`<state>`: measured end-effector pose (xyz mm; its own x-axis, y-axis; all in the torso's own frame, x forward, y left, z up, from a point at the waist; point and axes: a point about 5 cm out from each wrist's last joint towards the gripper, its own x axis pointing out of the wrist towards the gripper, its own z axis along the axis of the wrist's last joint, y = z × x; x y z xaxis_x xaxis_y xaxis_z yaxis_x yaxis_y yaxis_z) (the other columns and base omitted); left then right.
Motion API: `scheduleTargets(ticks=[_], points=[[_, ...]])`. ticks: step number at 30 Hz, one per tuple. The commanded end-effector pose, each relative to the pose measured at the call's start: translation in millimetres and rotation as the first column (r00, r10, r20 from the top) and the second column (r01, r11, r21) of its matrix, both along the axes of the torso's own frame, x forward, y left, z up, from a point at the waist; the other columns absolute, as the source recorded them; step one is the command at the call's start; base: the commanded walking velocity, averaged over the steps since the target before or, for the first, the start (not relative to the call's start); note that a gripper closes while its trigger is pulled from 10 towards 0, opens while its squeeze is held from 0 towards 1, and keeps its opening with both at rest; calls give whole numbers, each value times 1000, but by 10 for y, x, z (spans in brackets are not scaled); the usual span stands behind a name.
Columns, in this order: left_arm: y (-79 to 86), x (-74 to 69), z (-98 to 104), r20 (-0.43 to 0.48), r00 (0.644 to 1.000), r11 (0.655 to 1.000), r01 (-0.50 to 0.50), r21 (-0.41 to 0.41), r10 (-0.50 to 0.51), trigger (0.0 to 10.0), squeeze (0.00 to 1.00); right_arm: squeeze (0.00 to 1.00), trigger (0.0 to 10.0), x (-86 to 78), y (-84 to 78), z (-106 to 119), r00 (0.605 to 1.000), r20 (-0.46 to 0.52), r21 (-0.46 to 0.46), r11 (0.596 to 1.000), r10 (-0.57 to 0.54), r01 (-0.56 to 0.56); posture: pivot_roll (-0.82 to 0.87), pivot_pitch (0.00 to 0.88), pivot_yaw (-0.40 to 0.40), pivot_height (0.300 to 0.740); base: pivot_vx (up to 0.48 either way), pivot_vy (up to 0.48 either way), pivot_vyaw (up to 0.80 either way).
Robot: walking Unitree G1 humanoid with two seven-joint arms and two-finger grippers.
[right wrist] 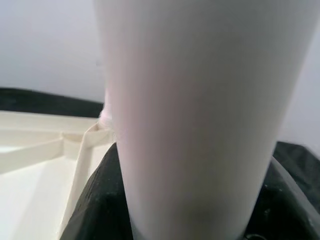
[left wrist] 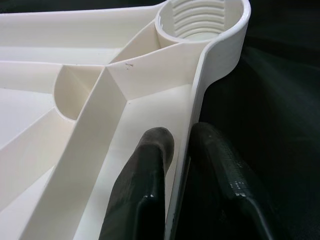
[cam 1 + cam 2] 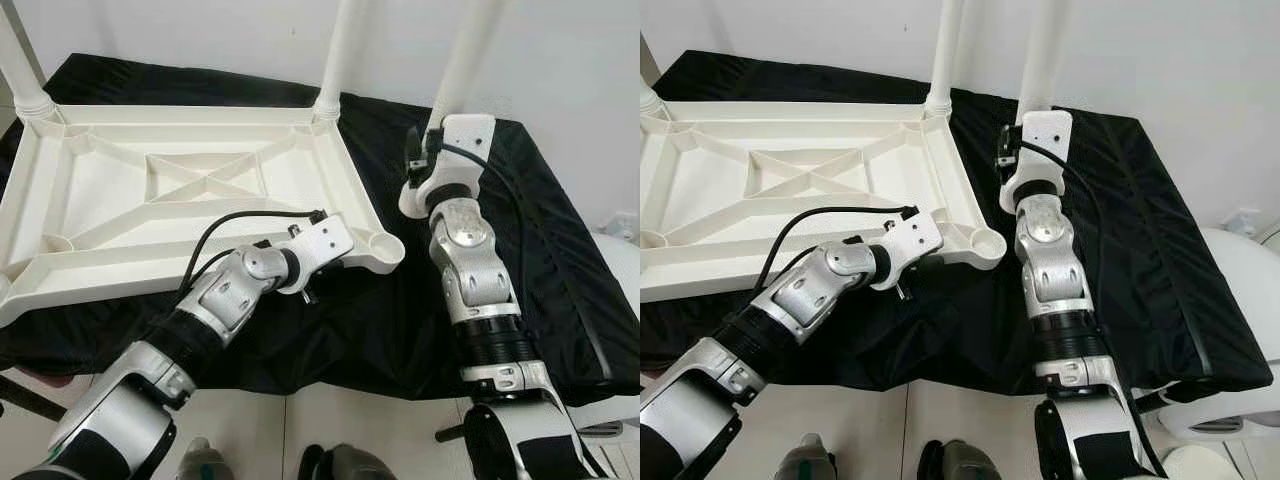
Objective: Building children table
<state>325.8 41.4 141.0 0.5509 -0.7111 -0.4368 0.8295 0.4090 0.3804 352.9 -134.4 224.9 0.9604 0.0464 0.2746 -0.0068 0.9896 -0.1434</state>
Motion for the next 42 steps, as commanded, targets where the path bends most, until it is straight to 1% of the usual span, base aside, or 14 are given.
scheduleTargets(ticks=[1, 2, 3, 5, 11, 14, 16, 18, 21, 25, 32, 33, 38, 42], points=[[-32, -68, -45, -95, 987, 991, 129, 25, -126, 3882, 0, 0, 10000, -22, -34, 24, 1000, 12, 6, 1000, 29, -29, 69, 64, -112, 740, 0, 0, 0], [-23, -56, -53, -89, 989, 991, 123, 46, -119, 10000, 0, 0, 10000, -29, -36, 14, 998, 7, 16, 998, 59, -59, 69, 64, -112, 740, 0, 0, 0], [-13, -54, -68, -81, 989, 989, 127, 73, -121, 10000, 0, 0, 10000, -41, -39, 1, 995, -1, 37, 995, 95, -95, 69, 64, -112, 740, 0, 0, 0], [-7, -56, -77, -79, 990, 988, 128, 85, -121, 10000, 0, 0, 10000, -53, -41, -8, 992, -5, 54, 990, 127, -127, 69, 64, -112, 740, 0, 0, 0], [5, -58, -84, -72, 990, 987, 127, 98, -120, 10000, 0, 0, 10000, -120, -28, -56, 965, -17, 92, 962, 260, -258, 62, 59, -108, 740, 0, 0, 0], [5, -58, -84, -72, 990, 987, 127, 98, -120, 10000, 0, 0, 10000, -120, -28, -56, 965, -17, 92, 962, 260, -258, 62, 59, -108, 740, 0, 0, 0], [18, -49, -83, -69, 991, 987, 124, 102, -117, 10000, 0, 0, 10000, -202, -58, -109, 935, -27, 115, 930, 353, -348, 62, 54, -106, 740, 0, 0, 0], [18, -49, -83, -69, 991, 987, 124, 102, -117, 10000, 0, 0, 10000, -202, -58, -109, 935, -27, 115, 930, 353, -348, 62, 54, -106, 740, 0, 0, 0], [39, -32, -76, -63, 992, 987, 119, 105, -113, 10000, 0, 0, 10000, -288, -145, -160, 904, -47, 130, 900, 424, -415, 60, 51, -100, 740, 0, 0, 0], [59, 12, -63, -57, 994, 989, 99, 106, -93, 10000, 0, 0, 10000, -315, -270, -194, 901, -70, 104, 902, 428, -420, 57, 51, -96, 740, 0, 0, 0], [66, 48, -40, -44, 997, 992, 75, 102, -71, 10000, 0, 0, 10000, -344, -367, -214, 900, -82, 102, 902, 428, -420, 55, 48, -91, 740, 0, 0, 0], [71, 59, -40, -43, 997, 993, 66, 100, -62, 10000, 0, 0, 10000, -367, -415, -231, 897, -91, 105, 900, 433, -424, 53, 46, -91, 740, 0, 0, 0], [70, 62, -40, -42, 997, 993, 64, 100, -60, 10000, 0, 0, 10000, -401, -413, -263, 884, -100, 124, 888, 456, -444, 49, 44, -91, 740, 0, 0, 0], [57, 68, -29, -38, 997, 993, 68, 97, -65, 10000, 0, 0, 10000, -416, -360, -364, 868, -116, 154, 872, 483, -465, 48, 49, -90, 740, 0, 0, 0]])
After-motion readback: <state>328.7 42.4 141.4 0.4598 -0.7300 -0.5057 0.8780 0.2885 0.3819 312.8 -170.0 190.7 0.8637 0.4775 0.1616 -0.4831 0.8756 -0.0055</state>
